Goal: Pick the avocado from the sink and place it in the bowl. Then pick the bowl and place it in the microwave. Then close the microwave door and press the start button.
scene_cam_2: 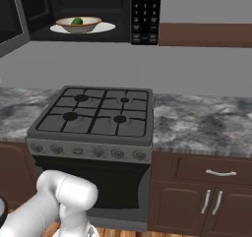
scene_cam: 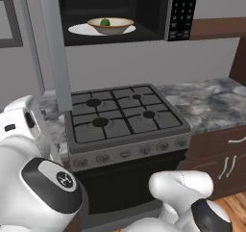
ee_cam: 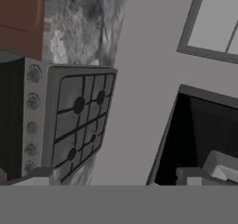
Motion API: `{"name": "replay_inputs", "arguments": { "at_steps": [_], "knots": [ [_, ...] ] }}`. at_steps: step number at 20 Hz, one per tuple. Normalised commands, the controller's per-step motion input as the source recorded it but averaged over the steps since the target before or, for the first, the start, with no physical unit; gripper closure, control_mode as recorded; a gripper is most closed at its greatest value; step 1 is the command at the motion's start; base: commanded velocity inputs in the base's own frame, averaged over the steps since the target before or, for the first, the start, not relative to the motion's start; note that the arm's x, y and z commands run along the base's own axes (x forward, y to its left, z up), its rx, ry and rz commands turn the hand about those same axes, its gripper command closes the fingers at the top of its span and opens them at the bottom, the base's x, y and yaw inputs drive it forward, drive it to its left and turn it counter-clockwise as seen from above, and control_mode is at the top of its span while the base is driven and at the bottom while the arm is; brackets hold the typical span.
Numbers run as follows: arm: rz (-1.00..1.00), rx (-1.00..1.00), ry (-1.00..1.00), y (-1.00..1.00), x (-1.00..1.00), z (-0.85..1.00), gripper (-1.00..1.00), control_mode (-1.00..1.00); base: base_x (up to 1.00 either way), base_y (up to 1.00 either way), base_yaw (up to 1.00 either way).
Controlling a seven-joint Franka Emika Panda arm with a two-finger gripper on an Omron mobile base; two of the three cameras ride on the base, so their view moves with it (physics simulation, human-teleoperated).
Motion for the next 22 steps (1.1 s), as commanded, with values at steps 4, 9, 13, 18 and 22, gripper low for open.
{"name": "replay_inputs", "arguments": {
  "at_steps": [4,9,13,18,22],
  "knots": [
    [-0.06,-0.03,0.00,0.56,0.89,-0.01,-1.00,-1.00,0.00,0.00,0.00],
    [-0.06,0.00,0.00,0.11,0.80,0.01,-1.00,-1.00,0.00,0.00,0.00],
    [-0.09,0.00,0.00,-0.21,0.42,0.23,-1.00,-1.00,0.00,0.00,0.00],
    [-0.06,0.04,-0.07,-0.78,0.06,0.51,-1.00,-1.00,0.00,0.00,0.00],
    [-0.03,0.07,-0.10,-0.95,0.00,0.52,-1.00,-1.00,0.00,0.00,0.00]
  ]
}}
